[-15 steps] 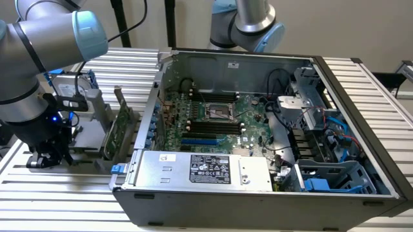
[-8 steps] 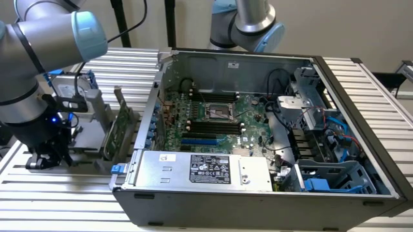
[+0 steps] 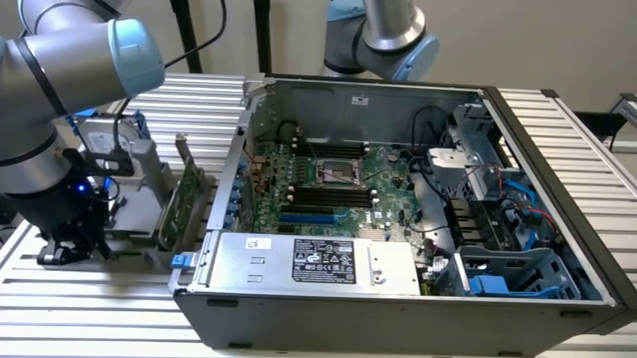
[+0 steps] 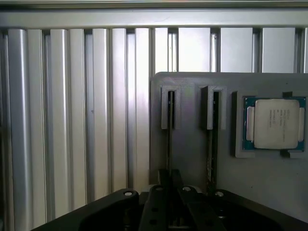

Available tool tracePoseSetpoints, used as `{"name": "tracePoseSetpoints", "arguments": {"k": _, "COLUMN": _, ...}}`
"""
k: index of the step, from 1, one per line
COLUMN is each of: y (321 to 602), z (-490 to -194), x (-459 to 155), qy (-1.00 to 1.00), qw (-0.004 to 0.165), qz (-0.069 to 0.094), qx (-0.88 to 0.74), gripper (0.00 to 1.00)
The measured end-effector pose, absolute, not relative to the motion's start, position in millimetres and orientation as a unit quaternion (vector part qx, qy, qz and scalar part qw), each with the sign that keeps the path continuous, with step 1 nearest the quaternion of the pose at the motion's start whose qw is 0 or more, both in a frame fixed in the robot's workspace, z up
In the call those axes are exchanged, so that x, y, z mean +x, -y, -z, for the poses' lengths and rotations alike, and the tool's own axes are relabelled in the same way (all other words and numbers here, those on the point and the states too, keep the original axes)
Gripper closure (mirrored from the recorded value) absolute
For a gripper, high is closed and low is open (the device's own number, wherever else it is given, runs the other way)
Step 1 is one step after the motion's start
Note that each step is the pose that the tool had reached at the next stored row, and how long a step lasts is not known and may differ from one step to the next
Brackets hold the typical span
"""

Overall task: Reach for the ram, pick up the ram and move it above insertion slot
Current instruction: 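Pick up the ram and move it above insertion slot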

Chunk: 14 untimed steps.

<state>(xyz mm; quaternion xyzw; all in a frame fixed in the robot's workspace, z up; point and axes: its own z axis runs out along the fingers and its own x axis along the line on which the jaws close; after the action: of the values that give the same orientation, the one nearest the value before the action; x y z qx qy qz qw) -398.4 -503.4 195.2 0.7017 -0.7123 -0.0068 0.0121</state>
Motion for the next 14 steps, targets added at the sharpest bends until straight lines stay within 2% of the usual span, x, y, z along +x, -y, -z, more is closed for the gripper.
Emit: {"name": "tracePoseSetpoints", "arguments": {"k": 14, "y": 507.7, "z": -195.2, "x": -398.4, "qy": 0.712, "qw": 0.012, "qz": 0.007, "qx": 0.702, "gripper": 0.87}}
